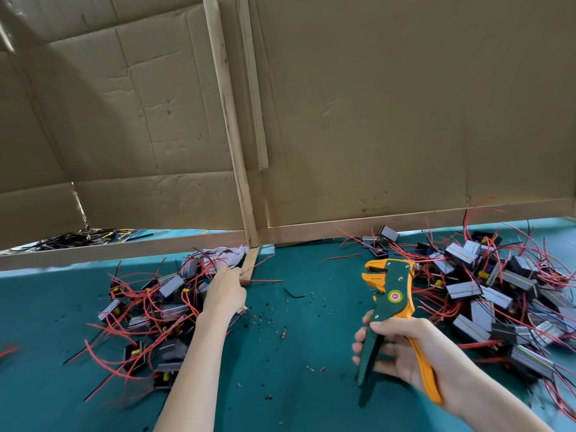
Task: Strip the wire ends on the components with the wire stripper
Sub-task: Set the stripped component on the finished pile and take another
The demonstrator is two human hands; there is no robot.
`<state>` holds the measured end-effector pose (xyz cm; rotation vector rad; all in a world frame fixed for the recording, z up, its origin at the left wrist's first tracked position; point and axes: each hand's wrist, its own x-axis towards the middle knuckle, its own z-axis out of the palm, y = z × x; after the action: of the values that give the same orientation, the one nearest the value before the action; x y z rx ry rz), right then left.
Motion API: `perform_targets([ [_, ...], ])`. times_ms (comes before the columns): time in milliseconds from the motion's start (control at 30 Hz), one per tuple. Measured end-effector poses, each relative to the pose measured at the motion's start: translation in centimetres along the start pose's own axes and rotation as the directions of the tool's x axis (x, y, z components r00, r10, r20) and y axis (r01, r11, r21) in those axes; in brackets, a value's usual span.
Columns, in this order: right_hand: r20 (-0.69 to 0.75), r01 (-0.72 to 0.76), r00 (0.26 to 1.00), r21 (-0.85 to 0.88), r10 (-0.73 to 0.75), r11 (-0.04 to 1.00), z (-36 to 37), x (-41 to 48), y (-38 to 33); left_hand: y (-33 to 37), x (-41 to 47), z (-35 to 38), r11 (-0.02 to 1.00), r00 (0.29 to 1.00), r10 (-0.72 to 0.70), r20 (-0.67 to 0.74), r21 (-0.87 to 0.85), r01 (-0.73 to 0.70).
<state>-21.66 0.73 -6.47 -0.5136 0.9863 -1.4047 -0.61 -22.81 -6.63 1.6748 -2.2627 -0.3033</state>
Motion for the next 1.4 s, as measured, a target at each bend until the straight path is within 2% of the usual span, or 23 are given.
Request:
perform_targets([
  [100, -0.004, 0.003, 1.0, -0.006, -0.003, 1.0, 0.1, -0.1, 0.0, -0.1, -0.3, 1.0, 1.0, 0.999, -0.005, -0.035, -0.012, 0.004],
  [233, 0.006, 0.003, 1.0, -0.007, -0.003, 1.0, 0.3, -0.4, -0.1, -0.2, -0.6, 1.6, 0.998, 0.978, -0.027, -0.206, -0.059, 0.015],
  [433, -0.014, 0.013, 1.0, 0.001, -0.013, 1.0, 0.4, -0.4, -0.2, -0.1, -0.4, 1.3, 0.956, 0.917, -0.155, -0.367, -0.29, 0.046],
  [533, -0.026, 0.01, 1.0, 0.014, -0.01, 1.0, 0.3, -0.3, -0.2, 0.3, -0.2, -0.2, 0.875, 0.905, -0.149, -0.399, -0.48, -0.068],
  [600, -0.033, 0.014, 0.999, 0.02, -0.013, 1.0, 0.2, -0.2, -0.2, 1.1, -0.3, -1.9, 0.752, 0.951, -0.071, -0.302, -0.642, -0.148],
  [667, -0.027, 0.03, 0.999, 0.023, -0.029, 0.999, 0.2, -0.2, -0.2, 2.3, -0.8, -3.5, 0.595, 0.986, 0.127, -0.108, -0.787, -0.163],
  [700, -0.026, 0.04, 0.999, 0.027, -0.039, 0.999, 0.1, -0.3, -0.3, 2.9, -1.2, -4.0, 0.548, 0.968, 0.251, 0.001, -0.824, -0.141],
  [733, -0.026, 0.048, 0.999, 0.033, -0.047, 0.998, 0.0, -0.3, -0.3, 3.4, -1.6, -4.2, 0.542, 0.926, 0.362, 0.112, -0.833, -0.112],
  [800, -0.023, 0.06, 0.998, 0.041, -0.059, 0.997, -0.1, -0.4, -0.4, 4.0, -2.3, -4.2, 0.667, 0.807, 0.499, 0.316, -0.735, -0.125],
  [867, -0.024, 0.066, 0.998, 0.044, -0.065, 0.997, 0.0, -0.5, -0.6, 4.4, -2.8, -4.1, 0.787, 0.696, 0.524, 0.491, -0.591, -0.177],
  [933, -0.028, 0.074, 0.997, 0.045, -0.073, 0.996, 0.0, -0.5, -0.7, 4.7, -2.9, -4.1, 0.855, 0.663, 0.471, 0.582, -0.486, -0.18],
  [1033, -0.032, 0.074, 0.997, 0.048, -0.073, 0.996, 0.1, -0.6, -0.8, 4.9, -2.9, -4.2, 0.901, 0.745, 0.359, 0.562, -0.417, -0.119],
  [1133, -0.033, 0.07, 0.997, 0.05, -0.069, 0.996, 0.1, -0.5, -0.8, 5.2, -2.8, -4.5, 0.891, 0.804, 0.373, 0.464, -0.421, -0.171],
  [1267, -0.038, 0.071, 0.997, 0.065, -0.069, 0.995, 0.0, -0.5, -0.8, 6.9, -3.2, -3.5, 0.85, 0.751, 0.504, 0.426, -0.398, -0.345],
  [1400, -0.052, 0.098, 0.994, 0.089, -0.094, 0.991, 0.0, -0.5, -1.1, 9.3, -3.9, -0.3, 0.809, 0.775, 0.551, 0.31, -0.426, -0.405],
])
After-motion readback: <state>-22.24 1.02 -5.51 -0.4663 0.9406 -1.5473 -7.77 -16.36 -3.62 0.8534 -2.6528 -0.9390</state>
